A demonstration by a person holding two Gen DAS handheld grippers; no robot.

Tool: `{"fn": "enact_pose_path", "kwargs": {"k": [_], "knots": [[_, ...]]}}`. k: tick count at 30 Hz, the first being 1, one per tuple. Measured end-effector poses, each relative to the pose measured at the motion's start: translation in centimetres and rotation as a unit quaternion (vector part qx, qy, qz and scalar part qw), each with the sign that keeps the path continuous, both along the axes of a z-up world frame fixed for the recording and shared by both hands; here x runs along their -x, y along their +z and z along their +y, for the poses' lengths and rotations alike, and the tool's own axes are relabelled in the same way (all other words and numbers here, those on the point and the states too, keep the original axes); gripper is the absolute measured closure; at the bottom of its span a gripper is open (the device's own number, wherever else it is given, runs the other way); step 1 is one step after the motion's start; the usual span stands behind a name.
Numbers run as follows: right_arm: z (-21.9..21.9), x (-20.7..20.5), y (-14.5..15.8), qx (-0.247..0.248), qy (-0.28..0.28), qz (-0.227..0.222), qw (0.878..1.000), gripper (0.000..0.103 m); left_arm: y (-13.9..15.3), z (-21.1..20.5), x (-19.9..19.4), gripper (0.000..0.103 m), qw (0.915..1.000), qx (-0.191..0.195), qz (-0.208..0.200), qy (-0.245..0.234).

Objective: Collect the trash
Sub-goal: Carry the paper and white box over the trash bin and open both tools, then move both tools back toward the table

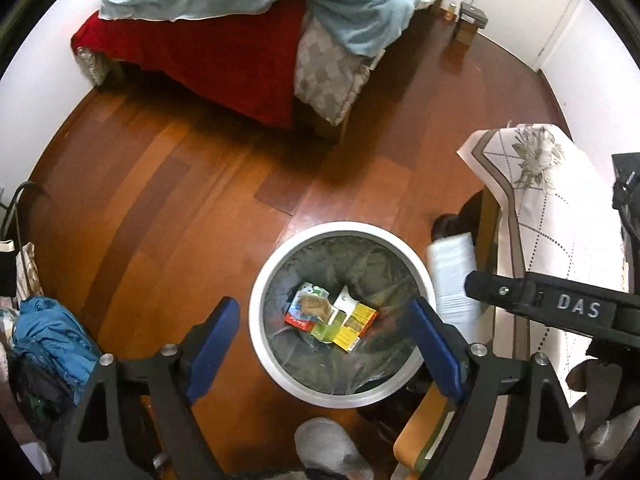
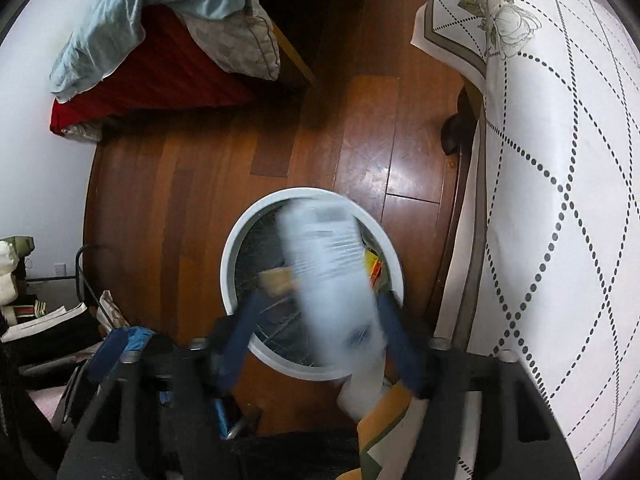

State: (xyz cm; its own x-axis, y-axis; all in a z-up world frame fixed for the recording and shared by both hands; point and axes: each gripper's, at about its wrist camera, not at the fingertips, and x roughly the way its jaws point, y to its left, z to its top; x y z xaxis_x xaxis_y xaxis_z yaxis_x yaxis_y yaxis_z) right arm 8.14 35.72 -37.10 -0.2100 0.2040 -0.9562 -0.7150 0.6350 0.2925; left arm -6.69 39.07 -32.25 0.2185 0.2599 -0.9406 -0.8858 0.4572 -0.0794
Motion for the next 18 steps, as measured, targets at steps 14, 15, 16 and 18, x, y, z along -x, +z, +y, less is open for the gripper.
{"fn": "enact_pose_path", "kwargs": {"k": [14, 15, 16, 18], "knots": [[-3.9, 2.3, 5.4, 0.001, 0.054, -0.094, 0.994, 0.005, 3.9, -1.4, 3.5, 0.011, 0.9983, -0.043, 0.030, 0.027], [-4.3, 2.5, 5.7, -0.002, 0.057, -0.096, 0.994, 0.005, 4.2, -1.6, 3.7, 0.011, 0.9982, -0.045, 0.030, 0.027], [-5.0, 2.7, 6.2, -0.005, 0.059, -0.102, 0.993, 0.005, 4.8, -1.9, 4.0, 0.011, 0.9979, -0.049, 0.030, 0.029], [-5.9, 3.2, 7.0, -0.010, 0.062, -0.110, 0.992, 0.004, 5.7, -2.4, 4.4, 0.011, 0.9973, -0.059, 0.031, 0.030]]}}
